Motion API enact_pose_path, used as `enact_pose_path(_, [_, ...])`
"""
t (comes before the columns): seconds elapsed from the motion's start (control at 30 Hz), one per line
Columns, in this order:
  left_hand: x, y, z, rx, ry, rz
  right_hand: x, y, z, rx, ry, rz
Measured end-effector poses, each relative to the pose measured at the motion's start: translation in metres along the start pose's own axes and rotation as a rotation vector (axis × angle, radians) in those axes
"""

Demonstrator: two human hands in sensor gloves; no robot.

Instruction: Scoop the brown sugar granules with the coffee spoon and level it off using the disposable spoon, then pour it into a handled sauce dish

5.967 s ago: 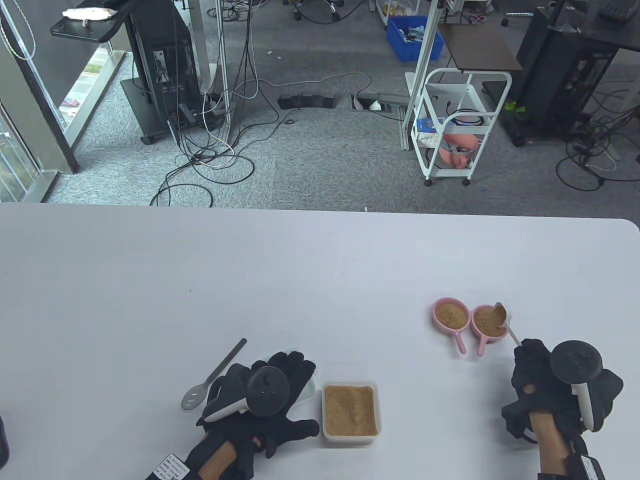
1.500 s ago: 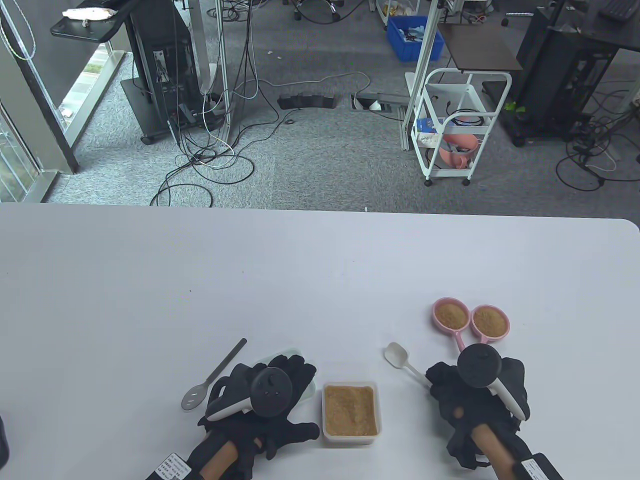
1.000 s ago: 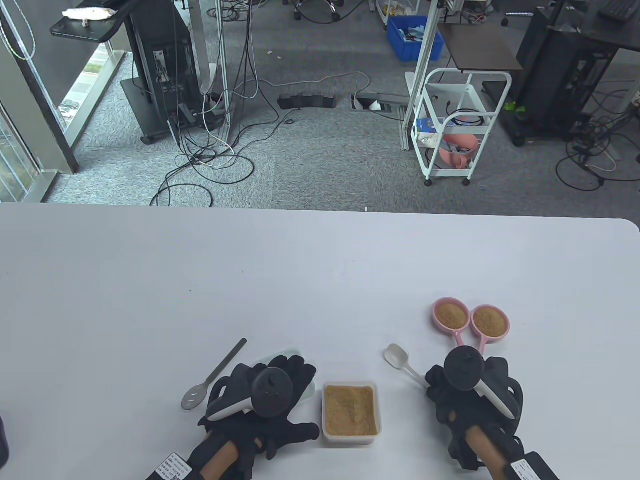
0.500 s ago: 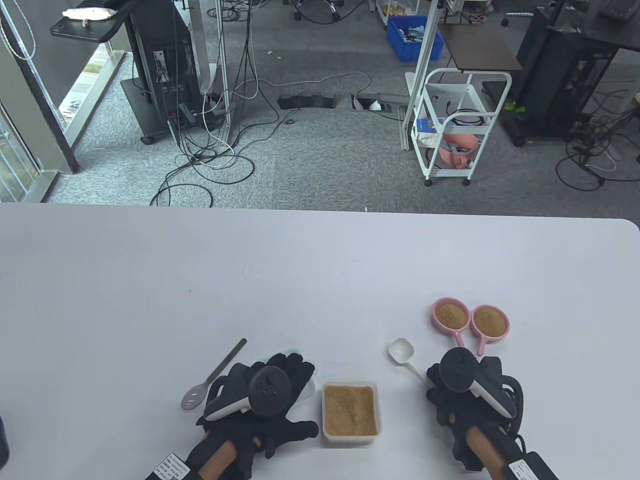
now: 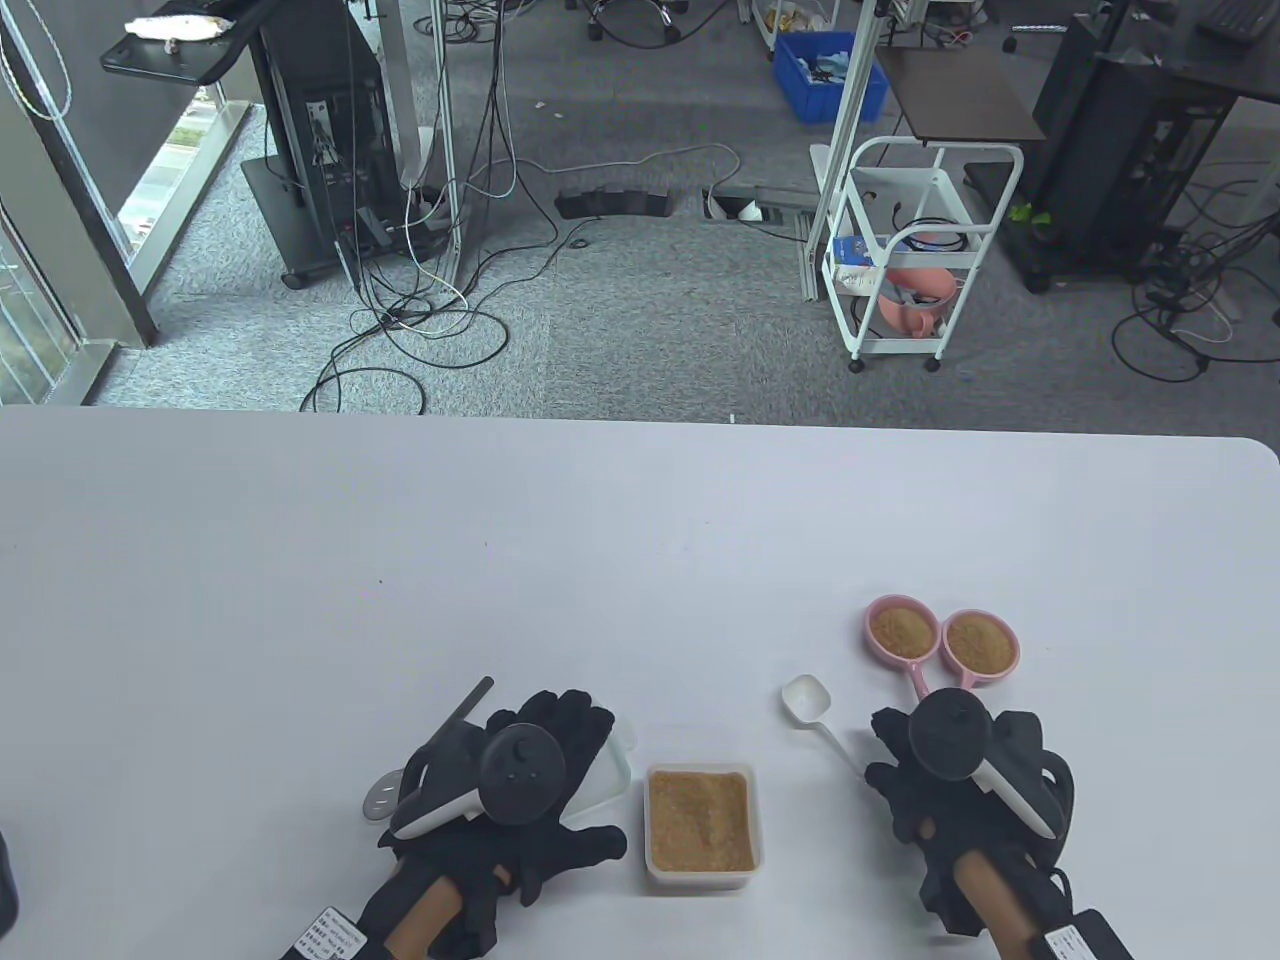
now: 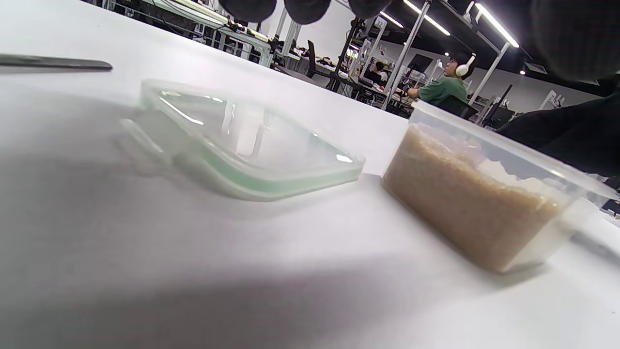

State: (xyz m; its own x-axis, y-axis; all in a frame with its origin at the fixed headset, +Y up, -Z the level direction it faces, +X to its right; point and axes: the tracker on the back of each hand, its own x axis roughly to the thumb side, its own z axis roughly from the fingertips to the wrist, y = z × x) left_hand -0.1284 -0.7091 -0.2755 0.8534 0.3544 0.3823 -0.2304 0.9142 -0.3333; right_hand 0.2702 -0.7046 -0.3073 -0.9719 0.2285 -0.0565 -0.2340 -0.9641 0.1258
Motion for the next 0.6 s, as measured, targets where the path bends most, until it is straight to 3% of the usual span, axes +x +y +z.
enact_pose_path(0.33, [-0.011, 0.013, 0.005, 0.062, 0.062, -0.031, 0.000, -0.029, 0.018, -0.095, -0.187, -0.317])
enact_pose_path(0.6, [-0.017, 0.021, 0.008, 0.102, 0.118, -0.094, 0.018, -0.021, 0.020, 0.022, -0.390, -0.347])
